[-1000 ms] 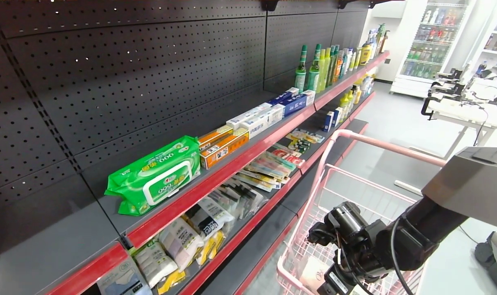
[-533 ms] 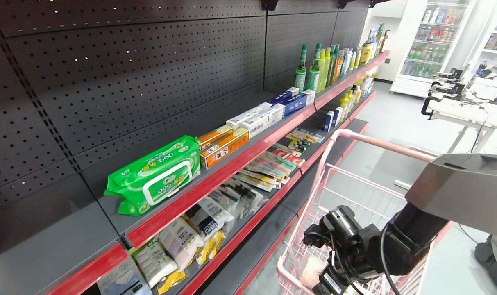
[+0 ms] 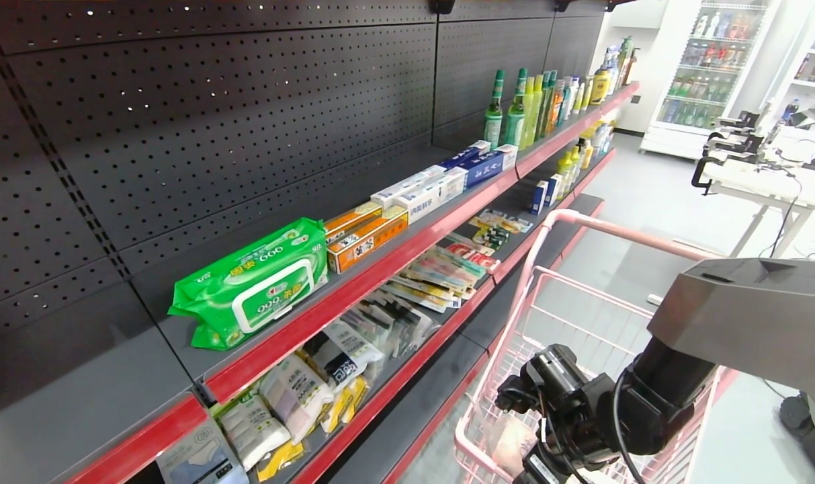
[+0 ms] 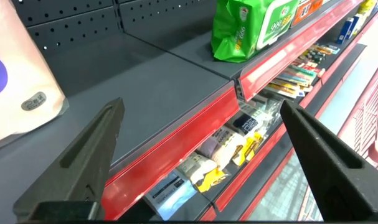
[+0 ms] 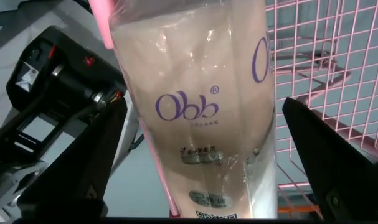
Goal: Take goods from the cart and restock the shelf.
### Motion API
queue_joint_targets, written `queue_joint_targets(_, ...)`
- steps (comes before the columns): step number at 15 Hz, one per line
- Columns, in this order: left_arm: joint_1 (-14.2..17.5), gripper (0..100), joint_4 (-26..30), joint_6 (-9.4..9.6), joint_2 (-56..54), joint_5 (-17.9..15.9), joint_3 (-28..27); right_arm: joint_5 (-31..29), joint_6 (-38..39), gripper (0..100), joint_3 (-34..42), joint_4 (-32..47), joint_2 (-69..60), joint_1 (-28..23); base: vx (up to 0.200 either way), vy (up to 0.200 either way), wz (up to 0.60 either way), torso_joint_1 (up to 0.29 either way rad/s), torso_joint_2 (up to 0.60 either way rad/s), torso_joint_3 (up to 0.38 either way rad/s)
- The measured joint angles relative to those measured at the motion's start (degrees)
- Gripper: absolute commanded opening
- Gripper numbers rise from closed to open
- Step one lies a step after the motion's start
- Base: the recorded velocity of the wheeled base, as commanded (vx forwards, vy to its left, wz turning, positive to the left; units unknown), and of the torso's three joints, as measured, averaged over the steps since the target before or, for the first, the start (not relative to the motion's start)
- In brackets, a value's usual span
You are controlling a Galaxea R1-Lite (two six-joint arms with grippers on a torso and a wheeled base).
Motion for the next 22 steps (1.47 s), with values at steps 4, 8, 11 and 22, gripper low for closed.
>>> queue_joint_targets(4,0.00,100,0.00,0.00,0.00,-0.02,0.00,0.01,0.04,100,-1.01,-0.11,1.00,-1.16,0.000,0.000,0.00,0.000,0.00,0.000)
queue_joint_targets(8,0.00,100,0.00,0.00,0.00,0.00,0.02,-1.52,-0.16,100,-1.97,-0.11,1.49,-3.12,0.000,0.000,0.00,0.000,0.00,0.000)
queue_joint_targets(11,0.00,100,0.00,0.00,0.00,-0.02,0.00,-1.34,-1.08,100,-2.12,-0.13,1.57,-3.51,0.000,0.000,0.00,0.000,0.00,0.000)
queue_joint_targets(22,0.00,100,-0.05,0.17,0.00,0.02,0.05,-0.05,-0.44,100,-1.46,-0.11,1.24,-1.49,0.000,0.000,0.00,0.000,0.00,0.000)
